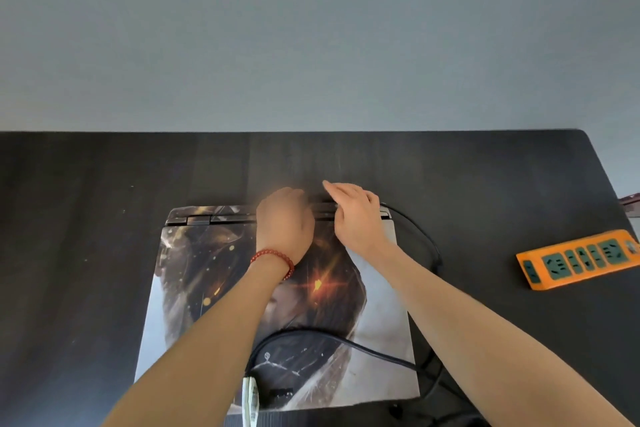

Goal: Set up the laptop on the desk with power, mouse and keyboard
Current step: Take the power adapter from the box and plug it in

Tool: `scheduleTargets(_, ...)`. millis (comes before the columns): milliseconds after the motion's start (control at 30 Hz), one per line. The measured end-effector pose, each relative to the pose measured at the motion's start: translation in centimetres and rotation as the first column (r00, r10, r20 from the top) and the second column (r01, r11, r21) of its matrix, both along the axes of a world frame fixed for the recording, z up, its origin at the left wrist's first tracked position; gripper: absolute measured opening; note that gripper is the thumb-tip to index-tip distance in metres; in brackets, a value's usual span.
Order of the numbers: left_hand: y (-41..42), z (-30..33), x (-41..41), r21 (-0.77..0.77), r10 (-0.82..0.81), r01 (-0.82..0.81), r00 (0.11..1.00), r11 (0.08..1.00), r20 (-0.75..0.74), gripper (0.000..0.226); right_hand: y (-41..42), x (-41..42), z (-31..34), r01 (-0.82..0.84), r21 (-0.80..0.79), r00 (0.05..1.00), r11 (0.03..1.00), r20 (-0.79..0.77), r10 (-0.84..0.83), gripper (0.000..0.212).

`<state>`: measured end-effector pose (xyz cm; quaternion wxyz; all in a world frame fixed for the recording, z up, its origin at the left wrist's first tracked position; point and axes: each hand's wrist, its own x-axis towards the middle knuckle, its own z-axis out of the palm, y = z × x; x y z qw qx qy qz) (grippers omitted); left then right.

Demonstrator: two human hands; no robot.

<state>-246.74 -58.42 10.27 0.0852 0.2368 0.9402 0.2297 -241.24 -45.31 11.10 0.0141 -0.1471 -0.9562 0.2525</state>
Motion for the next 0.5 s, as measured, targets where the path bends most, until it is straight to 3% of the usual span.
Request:
scheduleTargets(167,-3.8,3.1,4.3,0.179,0.036,-0.063,0.987,0.982,0.155,0.034,-1.4,6.8,4.6,0.082,-0.166,0.965,0.983,-0.231,-0.120,0.042)
scheduleTargets(267,-7.3,4.8,8.5,0.173,0.073,-0.122,0.961,0.977,0.266,0.028,-2.4,13.1,7.1,0.087,-0.293,0.973,0.952,-0.179,-0.144,0.037)
scheduleTargets(367,-10.7,6.1,12.5,0.195,0.035,-0.114,0.929,0.974,0.368,0.024,-3.7,19.7,8.3,0.169,-0.292,0.962,0.941,-0.161,-0.222,0.036)
scheduleTargets(500,-14.3,7.1,17.4,0.205,-0.045,-0.025,0.944,0.978,0.328,0.058,-5.7,28.2,7.2,0.371,-0.196,0.910,0.908,-0.118,-0.398,0.037)
